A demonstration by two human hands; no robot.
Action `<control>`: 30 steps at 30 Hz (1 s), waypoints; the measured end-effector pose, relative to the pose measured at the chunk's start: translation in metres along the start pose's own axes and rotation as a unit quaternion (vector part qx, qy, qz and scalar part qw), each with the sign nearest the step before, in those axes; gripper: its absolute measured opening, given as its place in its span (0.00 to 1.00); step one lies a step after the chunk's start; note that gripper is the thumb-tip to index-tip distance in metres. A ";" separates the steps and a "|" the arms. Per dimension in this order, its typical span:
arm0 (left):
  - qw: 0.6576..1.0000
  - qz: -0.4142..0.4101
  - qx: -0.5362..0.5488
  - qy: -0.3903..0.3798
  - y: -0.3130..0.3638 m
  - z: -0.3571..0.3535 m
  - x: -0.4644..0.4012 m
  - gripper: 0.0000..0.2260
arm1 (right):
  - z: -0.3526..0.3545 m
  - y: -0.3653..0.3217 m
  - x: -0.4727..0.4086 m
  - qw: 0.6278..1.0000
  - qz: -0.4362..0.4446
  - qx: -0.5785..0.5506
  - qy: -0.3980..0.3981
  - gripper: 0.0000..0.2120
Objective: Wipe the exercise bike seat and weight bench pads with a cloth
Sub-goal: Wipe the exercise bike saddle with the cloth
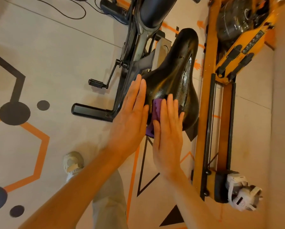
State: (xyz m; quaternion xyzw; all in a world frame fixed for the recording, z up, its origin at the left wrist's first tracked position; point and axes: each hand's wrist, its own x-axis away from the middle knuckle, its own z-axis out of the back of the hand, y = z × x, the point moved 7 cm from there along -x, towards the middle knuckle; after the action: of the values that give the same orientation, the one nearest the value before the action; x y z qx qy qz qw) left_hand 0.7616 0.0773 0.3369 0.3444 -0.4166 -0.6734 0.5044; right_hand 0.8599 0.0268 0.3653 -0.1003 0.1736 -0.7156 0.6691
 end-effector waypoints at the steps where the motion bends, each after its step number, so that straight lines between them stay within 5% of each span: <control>1: 1.000 0.002 0.004 -0.002 0.000 0.000 0.000 0.26 | 0.004 0.006 -0.016 1.000 0.003 -0.019 0.005 0.23; 7: 1.000 0.012 0.004 -0.002 -0.003 -0.002 0.001 0.26 | 0.006 0.014 -0.069 0.990 -0.091 0.022 0.103 0.24; 11: 1.000 0.011 0.010 -0.004 -0.003 -0.001 0.000 0.26 | -0.006 0.003 0.005 0.997 -0.045 0.026 0.050 0.25; 19: 0.995 0.051 0.079 0.015 -0.009 0.001 0.010 0.26 | 0.004 -0.002 -0.104 0.997 -0.034 0.036 0.060 0.22; 24: 0.979 0.120 0.161 0.024 -0.023 -0.007 0.029 0.26 | -0.011 -0.024 -0.012 0.982 0.132 0.114 -0.065 0.22; 30: 0.973 0.127 0.192 0.014 -0.018 -0.010 0.032 0.26 | -0.005 -0.022 -0.127 0.991 0.060 0.112 -0.051 0.19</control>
State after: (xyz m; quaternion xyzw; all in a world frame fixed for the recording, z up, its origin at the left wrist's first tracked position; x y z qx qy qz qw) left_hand 0.7554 0.0464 0.3153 0.3883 -0.5713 -0.5065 0.5161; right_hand 0.8483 0.1544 0.3809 -0.0505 0.0641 -0.6831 0.7257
